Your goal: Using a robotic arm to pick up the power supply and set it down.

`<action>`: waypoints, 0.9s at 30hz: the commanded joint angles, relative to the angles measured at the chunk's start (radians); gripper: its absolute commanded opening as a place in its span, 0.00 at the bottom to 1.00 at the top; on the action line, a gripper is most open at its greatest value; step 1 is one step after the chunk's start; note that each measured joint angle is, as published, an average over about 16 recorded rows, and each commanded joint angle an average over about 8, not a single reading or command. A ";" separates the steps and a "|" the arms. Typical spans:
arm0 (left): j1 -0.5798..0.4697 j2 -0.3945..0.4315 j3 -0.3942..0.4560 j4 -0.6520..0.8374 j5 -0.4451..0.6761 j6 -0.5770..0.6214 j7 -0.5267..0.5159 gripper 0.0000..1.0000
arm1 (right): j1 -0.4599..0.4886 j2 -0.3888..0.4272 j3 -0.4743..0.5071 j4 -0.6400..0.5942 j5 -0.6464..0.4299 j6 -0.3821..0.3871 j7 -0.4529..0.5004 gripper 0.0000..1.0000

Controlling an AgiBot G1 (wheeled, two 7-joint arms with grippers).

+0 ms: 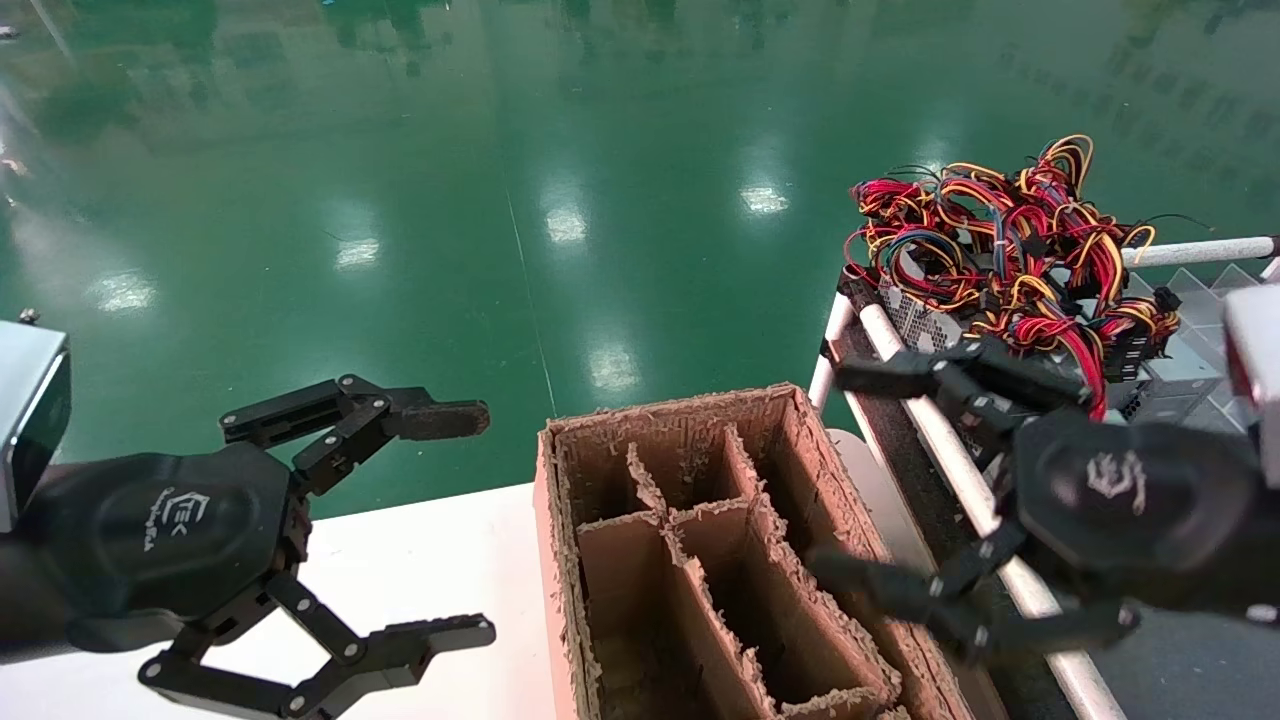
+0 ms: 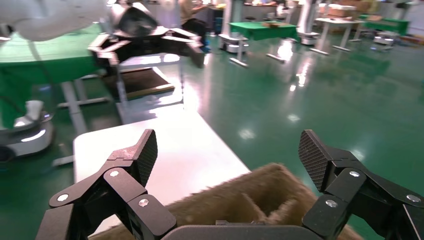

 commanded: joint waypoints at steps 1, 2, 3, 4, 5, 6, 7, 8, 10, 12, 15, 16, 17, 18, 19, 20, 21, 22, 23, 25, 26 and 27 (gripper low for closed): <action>0.000 0.000 0.000 0.000 0.000 0.000 0.000 1.00 | -0.012 -0.002 0.002 0.034 0.005 -0.002 0.008 1.00; 0.000 0.000 0.000 0.000 0.000 0.000 0.000 1.00 | -0.018 -0.003 0.003 0.049 0.007 -0.003 0.012 1.00; 0.000 0.000 0.000 0.000 0.000 0.000 0.000 1.00 | -0.022 -0.004 0.003 0.060 0.008 -0.003 0.014 1.00; 0.000 0.000 0.000 0.000 0.000 0.000 0.000 1.00 | -0.026 -0.005 0.004 0.073 0.010 -0.004 0.017 1.00; 0.000 0.000 0.000 0.000 0.000 0.000 0.000 1.00 | -0.031 -0.006 0.004 0.086 0.012 -0.005 0.020 1.00; 0.000 0.000 0.000 0.000 0.000 0.000 0.000 1.00 | -0.035 -0.006 0.005 0.097 0.013 -0.005 0.022 1.00; 0.000 0.000 0.000 0.000 0.000 0.000 0.000 1.00 | -0.038 -0.007 0.005 0.107 0.014 -0.006 0.024 1.00; 0.000 0.000 0.000 0.000 0.000 0.000 0.000 1.00 | -0.041 -0.007 0.006 0.114 0.015 -0.006 0.026 1.00; 0.000 0.000 0.000 0.000 0.000 0.000 0.000 1.00 | -0.044 -0.008 0.006 0.122 0.017 -0.007 0.027 1.00; 0.000 0.000 0.000 0.000 0.000 0.000 0.000 1.00 | -0.046 -0.008 0.007 0.127 0.018 -0.007 0.028 1.00; 0.000 0.000 0.000 0.000 0.000 0.000 0.000 1.00 | -0.045 -0.008 0.007 0.122 0.018 -0.007 0.027 1.00; 0.000 0.000 0.000 0.000 0.000 0.000 0.000 1.00 | -0.044 -0.008 0.007 0.120 0.018 -0.007 0.027 1.00; 0.000 0.000 0.000 0.000 0.000 0.000 0.000 1.00 | -0.044 -0.008 0.007 0.118 0.018 -0.007 0.027 1.00; 0.000 0.000 0.000 0.000 0.000 0.000 0.000 1.00 | -0.043 -0.008 0.007 0.116 0.018 -0.007 0.027 1.00; 0.000 0.000 0.000 0.000 0.000 0.000 0.000 1.00 | -0.042 -0.008 0.007 0.114 0.018 -0.007 0.026 1.00; 0.000 0.000 0.000 0.000 0.000 0.000 0.000 1.00 | -0.042 -0.008 0.007 0.113 0.018 -0.007 0.026 1.00; 0.000 0.000 0.000 0.000 0.000 0.000 0.000 1.00 | -0.041 -0.008 0.007 0.112 0.018 -0.007 0.026 1.00; 0.000 0.000 0.000 0.000 0.000 0.000 0.000 1.00 | -0.041 -0.008 0.007 0.110 0.018 -0.006 0.025 1.00; 0.000 0.000 0.000 0.000 0.000 0.000 0.000 1.00 | -0.040 -0.008 0.007 0.109 0.017 -0.006 0.025 1.00; 0.000 0.000 0.000 0.000 0.000 0.000 0.000 1.00 | -0.039 -0.008 0.006 0.107 0.017 -0.006 0.025 1.00; 0.000 0.000 0.000 0.000 0.000 0.000 0.000 1.00 | -0.039 -0.008 0.006 0.106 0.017 -0.006 0.025 1.00; 0.000 0.000 0.000 0.000 0.000 0.000 0.000 1.00 | -0.039 -0.008 0.006 0.105 0.016 -0.006 0.025 1.00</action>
